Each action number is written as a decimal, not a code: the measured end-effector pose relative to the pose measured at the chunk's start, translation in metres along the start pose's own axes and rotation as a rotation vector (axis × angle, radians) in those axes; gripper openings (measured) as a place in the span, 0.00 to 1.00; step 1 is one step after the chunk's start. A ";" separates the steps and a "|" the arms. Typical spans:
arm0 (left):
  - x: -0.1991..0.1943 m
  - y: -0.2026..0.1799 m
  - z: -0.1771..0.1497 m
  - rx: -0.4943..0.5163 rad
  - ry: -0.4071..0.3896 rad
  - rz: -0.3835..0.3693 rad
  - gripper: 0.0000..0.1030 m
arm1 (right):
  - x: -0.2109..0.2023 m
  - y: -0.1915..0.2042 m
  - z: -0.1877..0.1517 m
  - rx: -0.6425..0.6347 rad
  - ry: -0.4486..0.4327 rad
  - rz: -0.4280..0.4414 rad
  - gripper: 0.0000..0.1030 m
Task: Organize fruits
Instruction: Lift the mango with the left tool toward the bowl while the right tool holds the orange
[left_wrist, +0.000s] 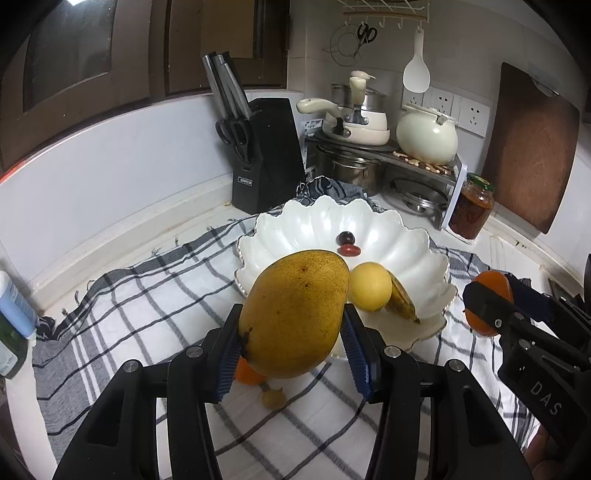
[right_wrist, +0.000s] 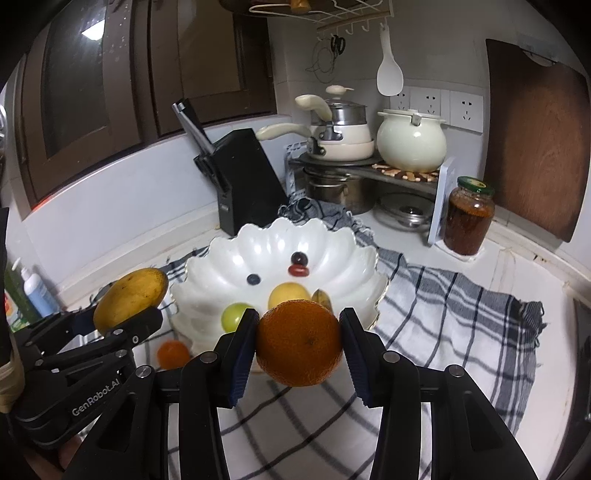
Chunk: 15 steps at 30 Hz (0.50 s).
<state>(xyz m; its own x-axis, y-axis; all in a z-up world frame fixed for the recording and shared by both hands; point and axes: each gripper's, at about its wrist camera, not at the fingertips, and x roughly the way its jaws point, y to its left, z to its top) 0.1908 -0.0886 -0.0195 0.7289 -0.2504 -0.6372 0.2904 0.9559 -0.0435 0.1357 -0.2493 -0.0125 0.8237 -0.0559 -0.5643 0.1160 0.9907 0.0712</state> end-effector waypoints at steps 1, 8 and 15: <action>0.002 -0.001 0.002 -0.002 0.001 -0.001 0.49 | 0.002 -0.002 0.002 0.001 -0.001 -0.002 0.45; 0.023 -0.004 0.012 -0.012 0.007 0.004 0.49 | 0.025 -0.015 0.011 0.010 0.013 -0.011 0.45; 0.049 -0.004 0.018 -0.019 0.030 0.009 0.49 | 0.053 -0.022 0.013 0.010 0.043 -0.004 0.45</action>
<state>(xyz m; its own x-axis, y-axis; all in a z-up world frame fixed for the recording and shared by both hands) 0.2360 -0.1071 -0.0367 0.7125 -0.2373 -0.6604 0.2720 0.9609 -0.0517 0.1842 -0.2757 -0.0330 0.7984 -0.0547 -0.5997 0.1256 0.9891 0.0770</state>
